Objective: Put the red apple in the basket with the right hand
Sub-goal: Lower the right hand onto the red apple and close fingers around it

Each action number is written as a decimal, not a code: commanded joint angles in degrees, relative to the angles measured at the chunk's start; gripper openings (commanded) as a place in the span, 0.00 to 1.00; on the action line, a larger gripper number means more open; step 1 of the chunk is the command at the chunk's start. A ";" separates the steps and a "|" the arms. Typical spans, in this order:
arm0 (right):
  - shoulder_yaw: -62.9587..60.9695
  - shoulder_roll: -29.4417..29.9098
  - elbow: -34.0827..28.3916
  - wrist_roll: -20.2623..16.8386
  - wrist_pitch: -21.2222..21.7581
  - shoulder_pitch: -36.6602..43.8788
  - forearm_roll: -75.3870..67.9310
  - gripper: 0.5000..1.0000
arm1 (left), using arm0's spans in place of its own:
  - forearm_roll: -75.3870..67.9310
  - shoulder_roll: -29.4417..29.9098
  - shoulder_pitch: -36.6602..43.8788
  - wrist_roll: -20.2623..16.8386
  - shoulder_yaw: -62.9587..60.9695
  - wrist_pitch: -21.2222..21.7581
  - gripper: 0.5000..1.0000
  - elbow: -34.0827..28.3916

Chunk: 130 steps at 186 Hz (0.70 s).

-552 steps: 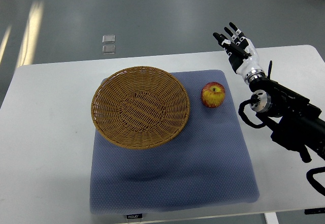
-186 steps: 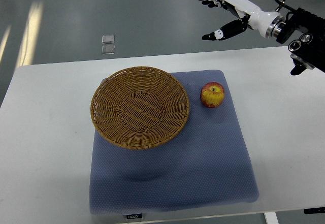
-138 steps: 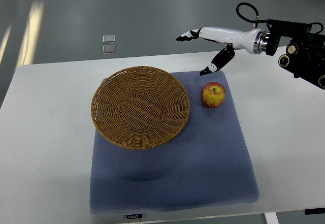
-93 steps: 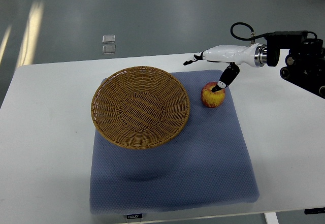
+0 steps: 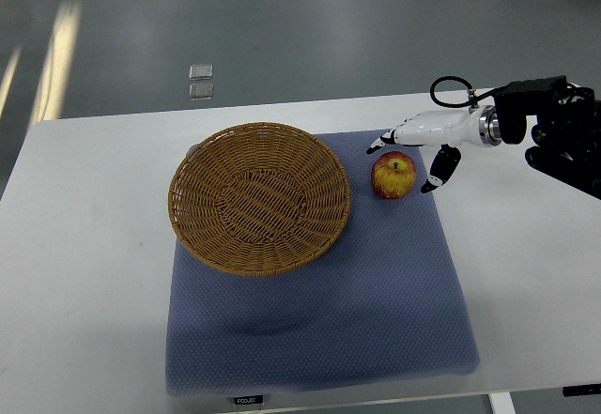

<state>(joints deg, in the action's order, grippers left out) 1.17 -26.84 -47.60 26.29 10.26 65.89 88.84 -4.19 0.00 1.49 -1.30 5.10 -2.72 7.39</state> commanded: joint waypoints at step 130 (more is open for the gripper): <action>1.91 3.90 3.31 -2.21 -2.35 -2.26 1.51 0.58 | 0.06 0.00 0.01 0.06 0.00 0.00 1.00 -0.01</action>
<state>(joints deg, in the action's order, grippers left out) 2.44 -23.13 -44.71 24.13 7.99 64.03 90.30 -4.19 0.00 1.50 -1.29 5.10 -2.72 7.38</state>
